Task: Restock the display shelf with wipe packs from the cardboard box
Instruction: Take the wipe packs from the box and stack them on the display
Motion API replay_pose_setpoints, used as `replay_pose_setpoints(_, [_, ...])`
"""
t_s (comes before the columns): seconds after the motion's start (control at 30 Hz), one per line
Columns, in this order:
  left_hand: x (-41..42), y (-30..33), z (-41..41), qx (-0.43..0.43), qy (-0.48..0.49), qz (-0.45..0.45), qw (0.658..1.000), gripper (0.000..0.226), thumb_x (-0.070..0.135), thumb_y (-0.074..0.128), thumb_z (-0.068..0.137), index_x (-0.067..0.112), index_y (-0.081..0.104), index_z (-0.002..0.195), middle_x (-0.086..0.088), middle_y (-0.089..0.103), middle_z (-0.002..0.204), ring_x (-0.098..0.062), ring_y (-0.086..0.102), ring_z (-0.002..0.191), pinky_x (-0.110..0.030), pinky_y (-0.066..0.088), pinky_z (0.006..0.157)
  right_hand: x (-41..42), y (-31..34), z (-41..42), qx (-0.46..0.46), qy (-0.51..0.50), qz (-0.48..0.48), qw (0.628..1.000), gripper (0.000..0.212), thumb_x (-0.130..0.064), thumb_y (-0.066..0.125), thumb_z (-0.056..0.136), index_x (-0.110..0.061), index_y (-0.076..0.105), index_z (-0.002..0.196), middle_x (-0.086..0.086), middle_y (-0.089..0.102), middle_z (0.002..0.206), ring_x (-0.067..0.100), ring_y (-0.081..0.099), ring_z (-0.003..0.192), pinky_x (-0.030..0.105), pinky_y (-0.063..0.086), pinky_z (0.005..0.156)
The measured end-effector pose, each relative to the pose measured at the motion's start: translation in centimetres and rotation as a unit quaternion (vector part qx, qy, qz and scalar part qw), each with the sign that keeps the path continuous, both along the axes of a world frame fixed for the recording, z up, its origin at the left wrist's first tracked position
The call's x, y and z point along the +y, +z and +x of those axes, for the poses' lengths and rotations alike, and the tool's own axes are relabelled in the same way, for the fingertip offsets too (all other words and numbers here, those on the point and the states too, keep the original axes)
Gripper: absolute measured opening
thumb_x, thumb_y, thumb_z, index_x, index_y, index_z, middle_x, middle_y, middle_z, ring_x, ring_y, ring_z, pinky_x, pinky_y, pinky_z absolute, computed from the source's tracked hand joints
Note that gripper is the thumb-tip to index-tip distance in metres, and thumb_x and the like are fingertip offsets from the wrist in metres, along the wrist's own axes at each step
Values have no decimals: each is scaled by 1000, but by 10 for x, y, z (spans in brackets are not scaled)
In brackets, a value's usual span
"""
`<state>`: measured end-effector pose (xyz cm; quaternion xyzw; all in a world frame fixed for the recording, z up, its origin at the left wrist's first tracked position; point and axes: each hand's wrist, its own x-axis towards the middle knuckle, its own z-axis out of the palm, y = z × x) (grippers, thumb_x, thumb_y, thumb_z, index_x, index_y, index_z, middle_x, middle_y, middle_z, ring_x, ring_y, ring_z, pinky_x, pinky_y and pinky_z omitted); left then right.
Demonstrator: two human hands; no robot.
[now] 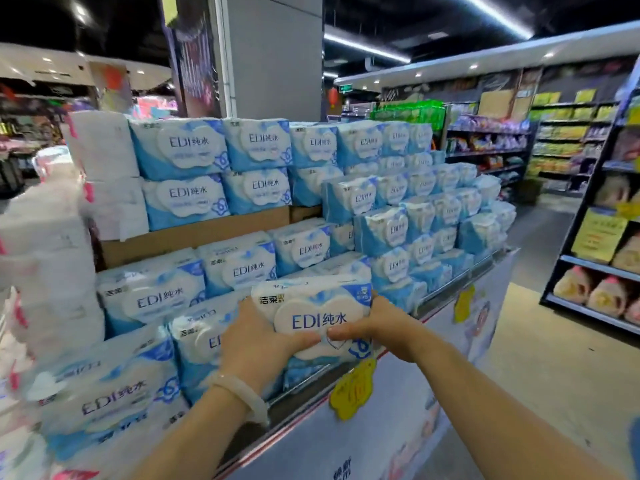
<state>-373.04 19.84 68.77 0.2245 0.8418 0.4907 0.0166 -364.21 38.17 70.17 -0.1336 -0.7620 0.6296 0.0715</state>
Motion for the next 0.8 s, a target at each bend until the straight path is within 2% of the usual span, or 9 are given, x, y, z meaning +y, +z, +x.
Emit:
replay_pose_setpoints(0.1, [43,4,-33,-12,7,23,1000,72,59,84,40,27,61,101,10,72,84,-5,67,78,-28,55,65,42,7,-34,0,7,18,1000,55,1,82,67,-16,61,115,5,74,105,19,72,92,34,60,79])
replay_pose_setpoints(0.2, [79,14,-56,-15,13,61,998,69,50,87,44,23,55,98,8,69,84,-8,66,77,-34,56,67,81,17,-68,-1,16,28,999,66,1,84,63,-10,58,123,9,73,109,22,71,97,33,60,77])
replay_pose_setpoints(0.3, [108,28,-78,-6,33,92,995,65,37,91,53,21,47,99,10,63,88,-7,61,79,-30,52,67,112,34,-102,17,24,39,999,65,2,84,64,-13,59,122,9,72,111,21,70,98,34,60,81])
replay_pose_setpoints(0.4, [127,46,-105,29,52,95,994,67,37,91,53,21,53,105,14,65,89,-9,64,84,-29,52,71,130,54,-135,52,45,44,997,64,3,84,61,-12,59,118,7,72,106,17,71,91,27,59,72])
replay_pose_setpoints(0.5, [140,70,-133,53,105,111,987,64,31,90,57,17,48,103,19,53,83,2,52,72,-16,39,59,142,79,-173,94,52,37,994,56,13,78,66,-20,57,106,1,71,95,9,70,78,22,59,65])
replay_pose_setpoints(0.57, [148,83,-152,63,136,107,983,67,34,90,57,16,46,104,14,56,85,-1,54,73,-16,39,60,149,92,-200,119,54,42,991,64,9,80,66,-17,51,117,2,68,102,15,70,88,24,60,68])
replay_pose_setpoints(0.63, [155,89,-174,46,153,97,982,71,38,89,58,13,46,109,6,61,94,-13,59,84,-25,44,70,151,102,-223,133,35,147,980,92,-6,85,66,-15,35,142,3,56,130,21,56,119,33,54,93])
replay_pose_setpoints(0.7, [163,84,-193,17,134,32,990,62,38,85,65,8,54,109,1,65,97,-16,59,84,-23,46,68,150,102,-239,129,16,345,930,109,-22,83,71,-21,12,153,2,26,156,18,25,143,35,27,117])
replay_pose_setpoints(0.8, [178,71,-209,16,92,3,996,40,28,80,75,7,69,108,-7,73,99,-12,63,78,-4,42,52,154,96,-254,104,31,619,778,99,-44,72,78,-23,12,153,0,1,162,21,-11,149,47,-6,121])
